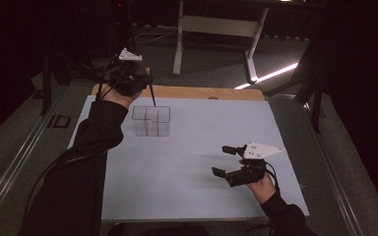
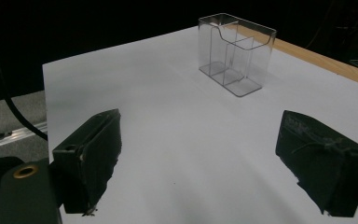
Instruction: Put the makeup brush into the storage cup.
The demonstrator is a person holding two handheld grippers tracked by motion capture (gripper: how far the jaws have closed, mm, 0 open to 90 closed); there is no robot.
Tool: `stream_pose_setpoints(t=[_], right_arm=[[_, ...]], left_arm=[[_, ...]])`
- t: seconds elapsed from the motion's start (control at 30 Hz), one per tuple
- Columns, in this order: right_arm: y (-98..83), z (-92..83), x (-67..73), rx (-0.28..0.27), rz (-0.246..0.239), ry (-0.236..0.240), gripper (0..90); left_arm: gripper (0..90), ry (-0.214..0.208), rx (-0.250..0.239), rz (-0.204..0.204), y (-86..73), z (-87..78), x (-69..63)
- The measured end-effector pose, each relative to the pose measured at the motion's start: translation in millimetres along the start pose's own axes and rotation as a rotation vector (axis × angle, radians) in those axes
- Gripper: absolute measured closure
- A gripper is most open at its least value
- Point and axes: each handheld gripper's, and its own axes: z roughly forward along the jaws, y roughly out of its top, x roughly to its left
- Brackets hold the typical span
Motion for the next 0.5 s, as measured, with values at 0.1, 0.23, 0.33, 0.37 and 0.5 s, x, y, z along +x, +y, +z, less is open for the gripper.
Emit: stream_pose_setpoints(t=[0.1,0.23,0.33,0.37,0.5], right_arm=[[-0.2,-0.4,0.1,-0.002,0.002,-0.002,14.2],[-0.5,-0.9,-0.7,-0.006,0.005,-0.001,14.2],[-0.8,-1.3,-1.2,-0.006,0.006,-0.001,14.2],[-0.9,-1.2,-1.3,-0.005,0.005,-0.002,14.2],[-0.7,-0.7,-1.3,-0.002,0.003,-0.002,14.2]], left_arm=[[84.7,0.021,0.009,-0.015,-3.1,7.2,0.9],[84.7,0.029,0.009,-0.06,-9.2,16.6,5.0],[84.6,0.041,0.014,-0.069,-14.5,23.2,6.0],[84.6,0.046,0.02,-0.074,-16.1,25.6,5.9],[84.6,0.068,0.042,-0.079,-22.5,35.9,5.7]])
